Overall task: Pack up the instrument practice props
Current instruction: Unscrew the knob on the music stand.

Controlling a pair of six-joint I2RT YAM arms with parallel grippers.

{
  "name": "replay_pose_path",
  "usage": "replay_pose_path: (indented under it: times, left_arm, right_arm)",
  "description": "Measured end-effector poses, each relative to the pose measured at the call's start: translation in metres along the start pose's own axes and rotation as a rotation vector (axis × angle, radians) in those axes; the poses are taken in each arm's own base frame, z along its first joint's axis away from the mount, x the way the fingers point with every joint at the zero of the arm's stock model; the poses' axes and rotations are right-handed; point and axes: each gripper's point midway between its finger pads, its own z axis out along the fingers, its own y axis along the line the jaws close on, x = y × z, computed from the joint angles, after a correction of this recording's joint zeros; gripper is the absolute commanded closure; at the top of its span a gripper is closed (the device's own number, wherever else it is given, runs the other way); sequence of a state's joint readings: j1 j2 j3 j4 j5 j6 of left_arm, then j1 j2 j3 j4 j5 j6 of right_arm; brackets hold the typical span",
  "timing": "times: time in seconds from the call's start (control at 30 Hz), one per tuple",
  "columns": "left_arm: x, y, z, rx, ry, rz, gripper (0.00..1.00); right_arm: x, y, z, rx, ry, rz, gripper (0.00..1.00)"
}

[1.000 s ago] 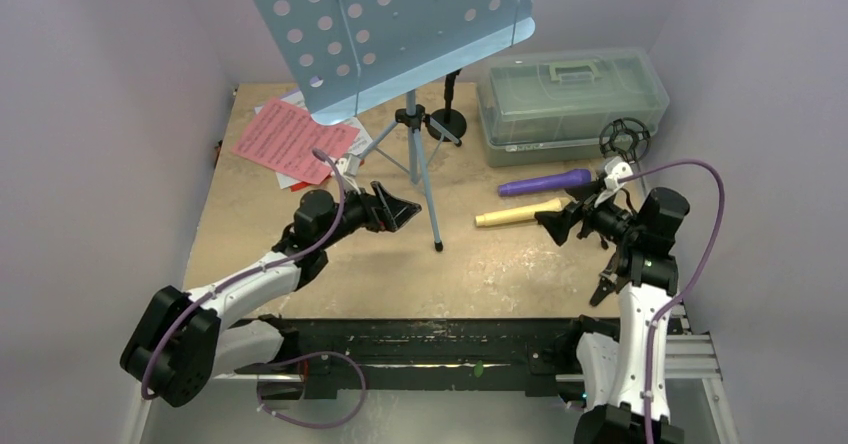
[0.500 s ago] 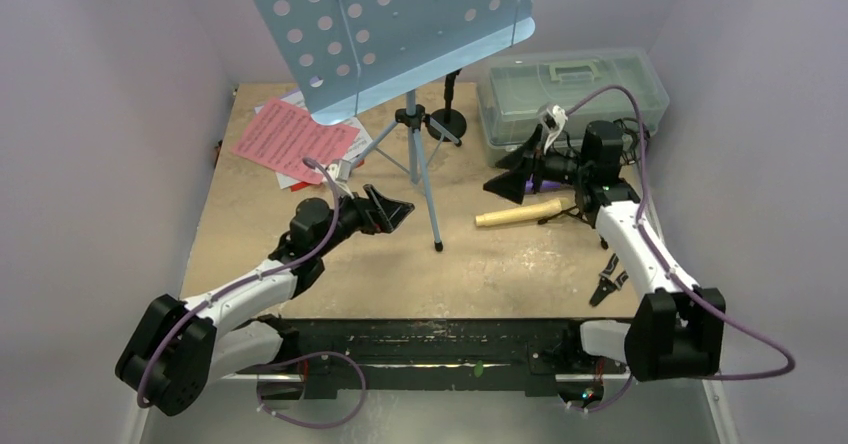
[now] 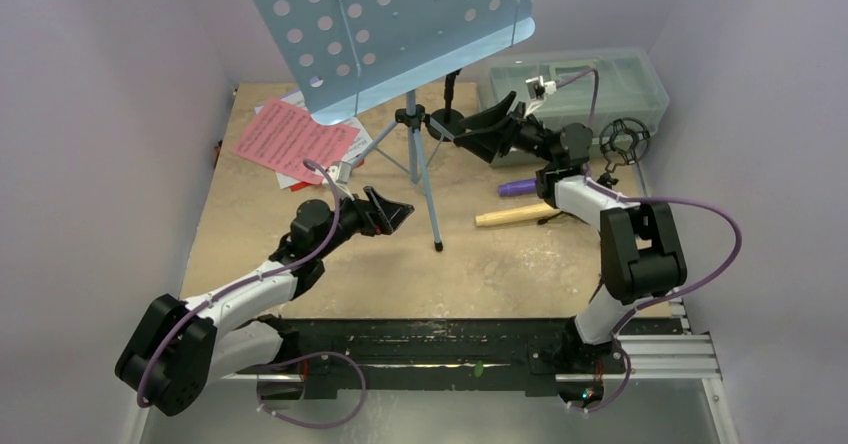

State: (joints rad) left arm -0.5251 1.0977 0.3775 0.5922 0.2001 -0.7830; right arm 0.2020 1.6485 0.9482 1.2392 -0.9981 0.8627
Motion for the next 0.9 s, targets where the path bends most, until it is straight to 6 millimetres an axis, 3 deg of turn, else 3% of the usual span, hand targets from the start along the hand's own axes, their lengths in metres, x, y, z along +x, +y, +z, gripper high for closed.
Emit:
replay_pose_path:
  times: [0.13,0.43,0.7,0.9]
  left_arm:
    - [0.0,0.0,0.0,0.001,-0.001,0.001,0.05]
    - [0.0,0.0,0.0,0.001,-0.001,0.001,0.05]
    - [0.0,0.0,0.0,-0.001,0.001,0.0,0.05]
    - [0.002,0.002,0.001,-0.006,0.006,-0.002,0.05]
  right_arm:
    - [-0.003,-0.013,0.008,0.034,-0.029,0.008,0.26]
    - [-0.014,-0.023,0.037,0.09,-0.031,-0.03,0.34]
    - [0.012,-0.041,0.048,0.13,0.034,0.009,0.45]
    - [0.019,-0.049,0.054,0.128,0.06,0.003,0.53]
